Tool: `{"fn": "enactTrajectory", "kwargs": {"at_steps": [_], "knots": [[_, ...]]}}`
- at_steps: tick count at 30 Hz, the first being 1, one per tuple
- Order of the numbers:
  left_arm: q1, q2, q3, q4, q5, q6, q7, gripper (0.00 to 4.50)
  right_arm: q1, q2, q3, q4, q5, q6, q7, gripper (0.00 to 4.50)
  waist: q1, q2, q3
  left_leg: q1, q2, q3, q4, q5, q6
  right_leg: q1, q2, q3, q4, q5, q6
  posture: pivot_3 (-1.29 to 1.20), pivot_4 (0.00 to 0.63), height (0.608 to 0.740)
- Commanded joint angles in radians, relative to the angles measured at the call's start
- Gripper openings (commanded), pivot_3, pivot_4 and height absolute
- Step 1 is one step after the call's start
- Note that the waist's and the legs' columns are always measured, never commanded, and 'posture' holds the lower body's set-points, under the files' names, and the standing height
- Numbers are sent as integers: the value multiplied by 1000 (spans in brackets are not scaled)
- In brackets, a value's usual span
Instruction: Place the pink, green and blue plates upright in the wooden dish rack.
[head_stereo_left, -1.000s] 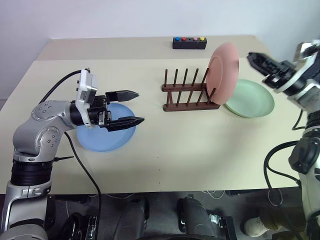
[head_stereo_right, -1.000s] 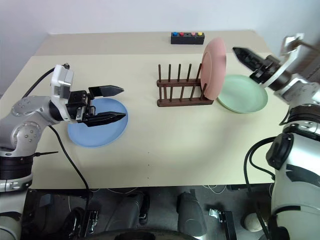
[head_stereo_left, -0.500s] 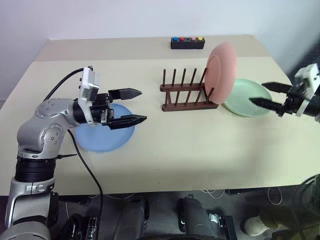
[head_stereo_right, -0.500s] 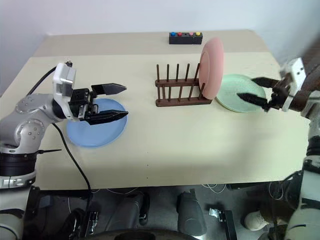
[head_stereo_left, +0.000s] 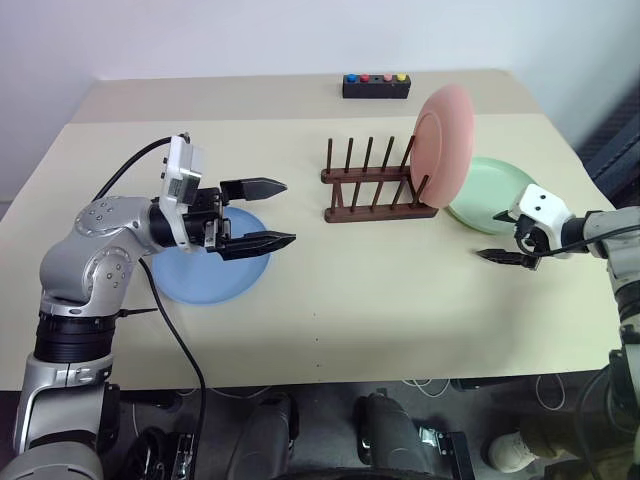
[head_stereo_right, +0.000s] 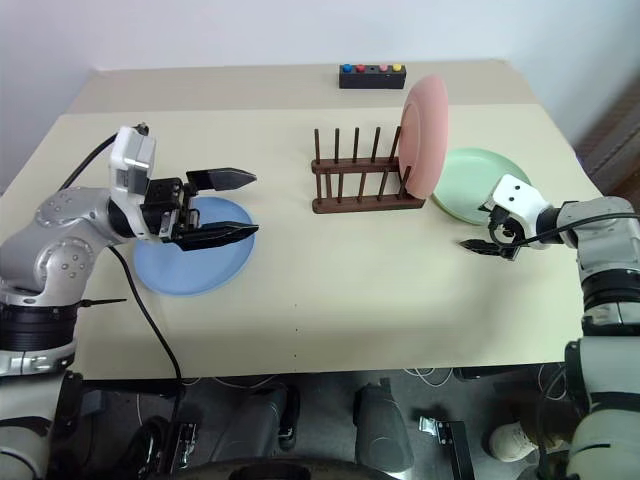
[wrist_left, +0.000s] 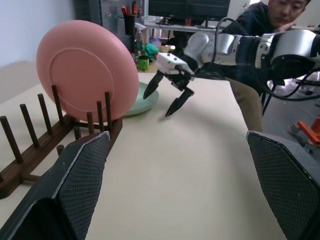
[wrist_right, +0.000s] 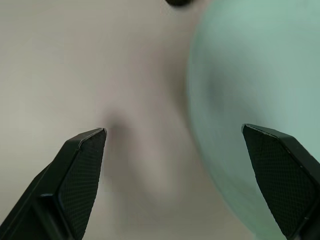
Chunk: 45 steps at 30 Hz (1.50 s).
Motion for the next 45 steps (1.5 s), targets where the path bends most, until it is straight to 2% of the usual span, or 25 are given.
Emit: {"fn": "enactTrajectory", "kwargs": {"at_steps": [1, 2, 5, 12, 17, 22, 29, 33, 36, 41, 45], "knots": [[6, 19, 27, -42, -15, -2, 6, 4500, -72, 9, 7, 87, -37, 22, -44, 4442, -2, 0, 0, 0, 0, 0, 0, 0, 0, 0, 0, 0, 0, 0, 0, 0, 150, 740], [10, 21, 30, -46, -17, 1, 8, 4500, -85, 12, 8, 107, -40, 34, -42, 4442, -2, 0, 0, 0, 0, 0, 0, 0, -1, 0, 0, 0, 0, 0, 0, 0, 150, 740], [19, 23, 31, -53, -19, 1, 12, 4500, -116, 20, 15, 155, -58, 51, -58, 3564, -1, 0, 0, 0, 0, 0, 0, 0, -1, 0, 0, 0, 0, 0, 0, 0, 150, 740], [15, 21, 27, -52, -22, 6, 18, 4500, -130, 29, 33, 180, -96, 40, -78, 117, 0, 0, 0, 0, 0, 0, 0, 0, 0, 1, 0, 0, -1, 0, 0, 0, 150, 740], [13, 21, 26, -51, -24, 7, 18, 4500, -133, 23, 30, 185, -111, 53, -103, 48, 5, -1, -1, 0, -1, -2, 0, 0, -1, 2, 0, -1, -1, 0, 0, 0, 150, 740], [12, 16, 23, -43, -20, 2, 17, 4500, -172, 16, -25, 201, -77, 90, -198, 48, 3, -1, -1, 0, -1, -2, 0, 0, -1, 2, 0, -1, -1, 0, 0, 0, 150, 740], [7, 8, 20, -31, -14, -9, 18, 4500, -288, 32, -333, 208, 194, 174, -355, 48, 0, 0, 0, 0, -1, -1, 0, 0, -1, 1, 0, 0, -1, 0, 0, 0, 150, 740], [4, 8, 20, -25, -13, -10, 16, 4500, -345, 31, -467, 193, 331, 259, -337, 48, 0, 0, 0, 0, 0, -1, -1, -1, 1, 1, 0, 0, -1, 0, 0, 0, 150, 740], [-2, 5, 16, -17, -11, -14, 14, 4500, -420, 38, -568, 136, 466, 318, -258, 48, 0, 1, 1, 0, 0, 0, -1, -1, 2, 1, 0, 0, -1, 0, 0, 0, 150, 740], [-12, 2, 13, -10, -12, -14, 13, 4500, -471, 56, -619, 13, 594, 461, -178, 48, 0, 2, 1, 0, 0, 1, -1, -1, 2, 0, 0, 0, -1, 0, 0, 0, 150, 740], [-14, -4, 15, -7, -7, -22, 20, 4500, -502, 100, -640, -155, 709, 621, -196, 48, 1, 2, 1, 0, 0, 0, -1, -1, 2, 0, 0, 0, -1, 0, 0, 0, 150, 740]]}}
